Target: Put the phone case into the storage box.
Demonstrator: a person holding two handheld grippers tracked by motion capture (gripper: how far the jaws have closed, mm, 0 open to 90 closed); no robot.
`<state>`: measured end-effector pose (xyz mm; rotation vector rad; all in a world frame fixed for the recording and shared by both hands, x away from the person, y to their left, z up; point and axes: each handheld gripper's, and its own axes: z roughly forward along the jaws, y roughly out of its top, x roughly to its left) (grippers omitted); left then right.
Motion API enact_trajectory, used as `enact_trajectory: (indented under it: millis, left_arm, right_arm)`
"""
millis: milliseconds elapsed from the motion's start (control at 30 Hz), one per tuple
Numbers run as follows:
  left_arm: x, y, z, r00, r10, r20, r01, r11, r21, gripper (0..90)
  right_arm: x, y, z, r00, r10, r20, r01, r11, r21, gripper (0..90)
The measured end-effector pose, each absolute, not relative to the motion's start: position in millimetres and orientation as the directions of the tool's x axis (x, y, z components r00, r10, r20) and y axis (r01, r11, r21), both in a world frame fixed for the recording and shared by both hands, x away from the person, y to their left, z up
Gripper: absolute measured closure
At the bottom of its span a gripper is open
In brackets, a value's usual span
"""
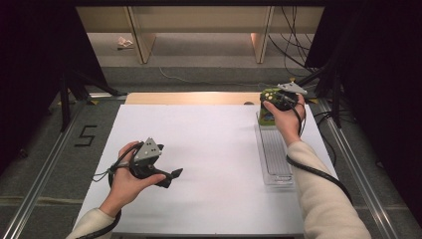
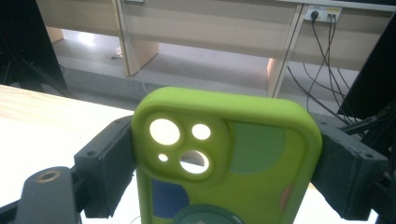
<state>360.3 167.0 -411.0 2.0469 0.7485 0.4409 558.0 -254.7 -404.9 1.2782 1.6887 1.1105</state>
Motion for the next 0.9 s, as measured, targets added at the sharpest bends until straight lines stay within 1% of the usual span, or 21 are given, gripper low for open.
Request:
enact_trajectory:
  millis: [900]
  left_arm:
    - [361,167,-411,0.755,0.655,0.025,0.341,-0.425,0.839,0.0]
  right_arm:
    - [561,-254,-416,-0.24,0.969,-0.051,0.36,0.138,0.923,16.7]
